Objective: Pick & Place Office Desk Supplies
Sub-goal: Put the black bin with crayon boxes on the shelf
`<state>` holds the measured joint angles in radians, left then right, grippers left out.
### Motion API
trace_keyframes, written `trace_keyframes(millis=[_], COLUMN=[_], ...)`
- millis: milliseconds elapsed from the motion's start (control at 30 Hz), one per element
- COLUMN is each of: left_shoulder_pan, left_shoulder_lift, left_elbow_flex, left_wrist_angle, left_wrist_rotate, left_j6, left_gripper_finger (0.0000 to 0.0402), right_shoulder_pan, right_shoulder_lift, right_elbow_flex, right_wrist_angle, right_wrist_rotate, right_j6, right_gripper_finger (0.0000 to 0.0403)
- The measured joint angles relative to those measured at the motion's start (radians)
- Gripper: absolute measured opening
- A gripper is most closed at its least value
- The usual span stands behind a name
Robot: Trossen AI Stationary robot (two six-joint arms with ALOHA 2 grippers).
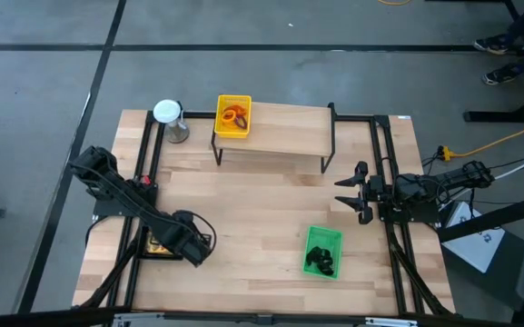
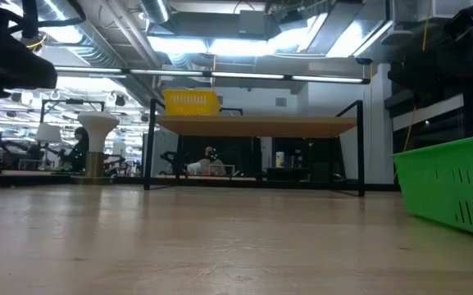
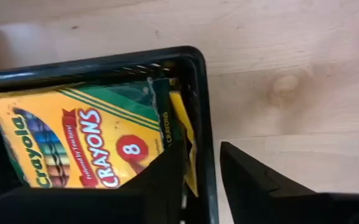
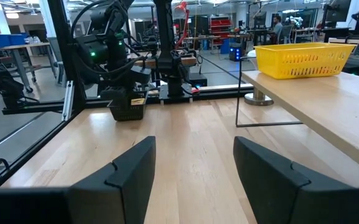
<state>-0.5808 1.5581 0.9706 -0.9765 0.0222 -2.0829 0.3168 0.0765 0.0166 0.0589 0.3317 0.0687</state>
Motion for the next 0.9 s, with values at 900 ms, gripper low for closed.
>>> trace_keyframes(millis=[900], left_shoulder_pan=[0.035], left_shoulder_lift=[-0.126], left_elbow_flex=[0.238], left_wrist_angle=[-0.103], left_wrist_rotate=[-0.320], left_j6=[0.228], left_gripper_finger=[0.0005], right_shoulder_pan=[0.000], right_shoulder_lift=[0.000], right_elbow_flex=[0.000], right_wrist_angle=[0.000], right_wrist_rotate=[0.000], right_j6=[0.000], right_gripper_finger=[0.0219])
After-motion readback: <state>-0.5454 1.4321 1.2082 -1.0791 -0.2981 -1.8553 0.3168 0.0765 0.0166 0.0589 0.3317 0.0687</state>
